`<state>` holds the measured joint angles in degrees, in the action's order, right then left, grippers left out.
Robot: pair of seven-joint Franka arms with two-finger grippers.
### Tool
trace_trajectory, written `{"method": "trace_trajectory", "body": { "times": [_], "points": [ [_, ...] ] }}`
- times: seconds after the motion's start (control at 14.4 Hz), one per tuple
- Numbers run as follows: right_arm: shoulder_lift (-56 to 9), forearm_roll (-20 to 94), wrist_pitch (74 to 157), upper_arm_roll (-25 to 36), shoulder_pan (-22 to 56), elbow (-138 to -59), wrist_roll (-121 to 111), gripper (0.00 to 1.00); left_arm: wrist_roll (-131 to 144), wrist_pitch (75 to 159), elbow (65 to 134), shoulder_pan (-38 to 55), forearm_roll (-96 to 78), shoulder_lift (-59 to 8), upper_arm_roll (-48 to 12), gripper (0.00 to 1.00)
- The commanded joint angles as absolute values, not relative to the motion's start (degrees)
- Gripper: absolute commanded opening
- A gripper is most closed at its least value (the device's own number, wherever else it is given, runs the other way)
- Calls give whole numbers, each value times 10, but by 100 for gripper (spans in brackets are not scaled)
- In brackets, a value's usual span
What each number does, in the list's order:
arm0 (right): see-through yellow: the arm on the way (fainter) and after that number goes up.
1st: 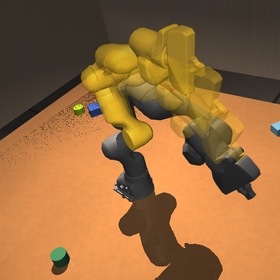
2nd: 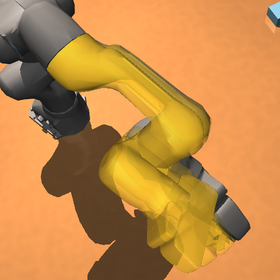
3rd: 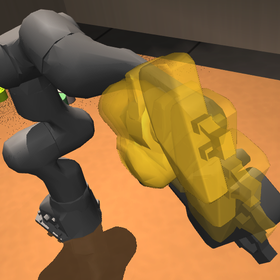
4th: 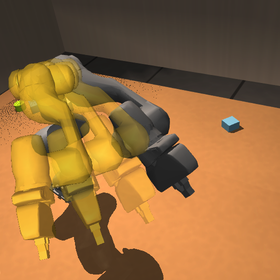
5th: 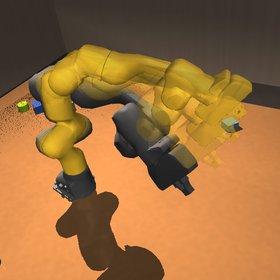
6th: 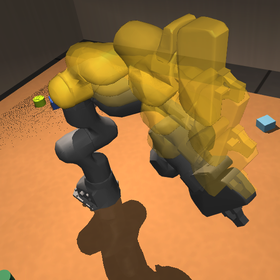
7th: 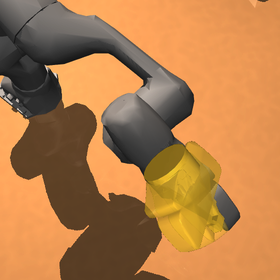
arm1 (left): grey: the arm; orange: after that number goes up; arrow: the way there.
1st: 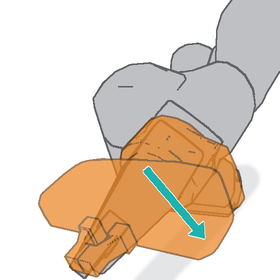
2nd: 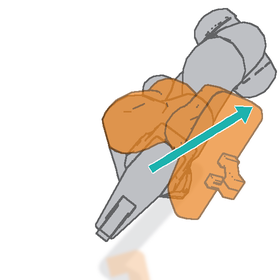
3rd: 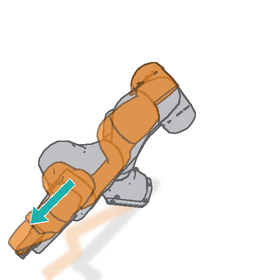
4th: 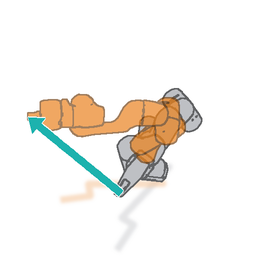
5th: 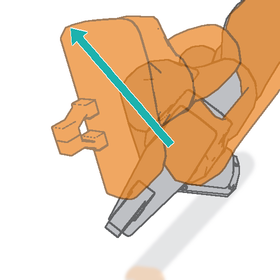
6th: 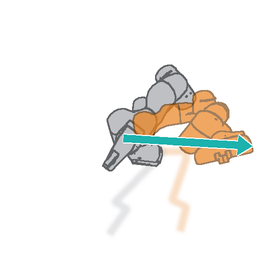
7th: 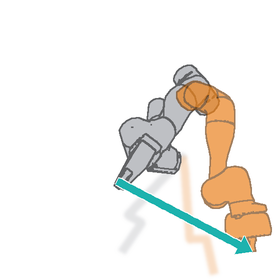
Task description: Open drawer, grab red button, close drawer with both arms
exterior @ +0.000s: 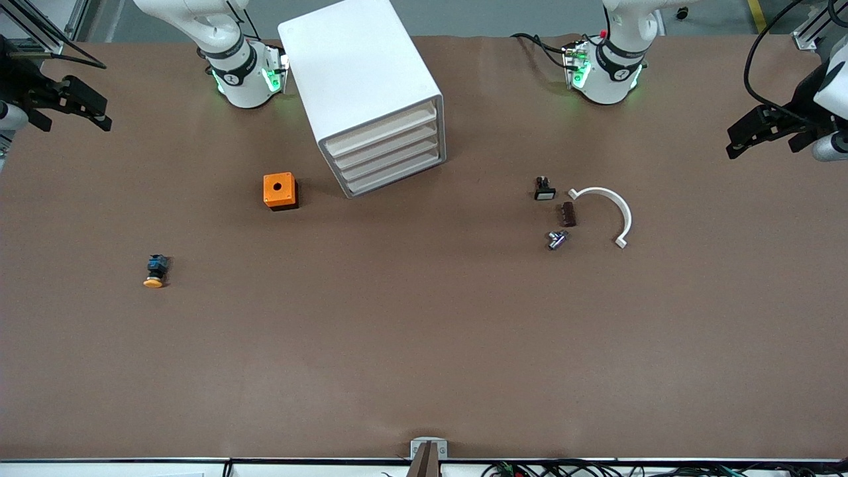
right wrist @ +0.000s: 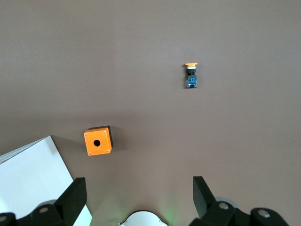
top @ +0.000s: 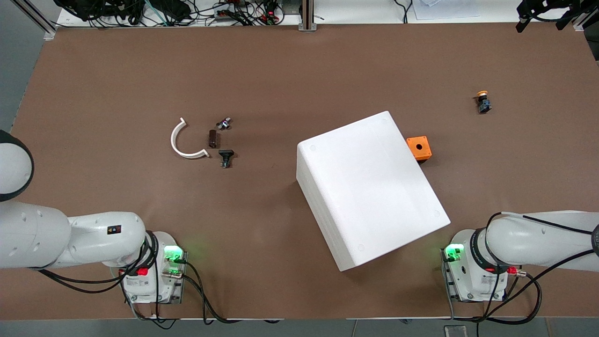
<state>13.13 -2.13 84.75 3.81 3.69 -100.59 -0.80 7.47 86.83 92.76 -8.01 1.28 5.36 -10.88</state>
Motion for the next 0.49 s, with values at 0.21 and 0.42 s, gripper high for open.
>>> {"method": "trace_trajectory", "body": {
  "times": [0.21,0.42],
  "points": [
    [138,-13,841,40,35,-1004,-15,100,67,852,904,-81,26,27,-111,100],
    [137,-14,841,40,35,-1004,-15,100,61,851,890,-83,25,-13,-112,100]
  ]
}}
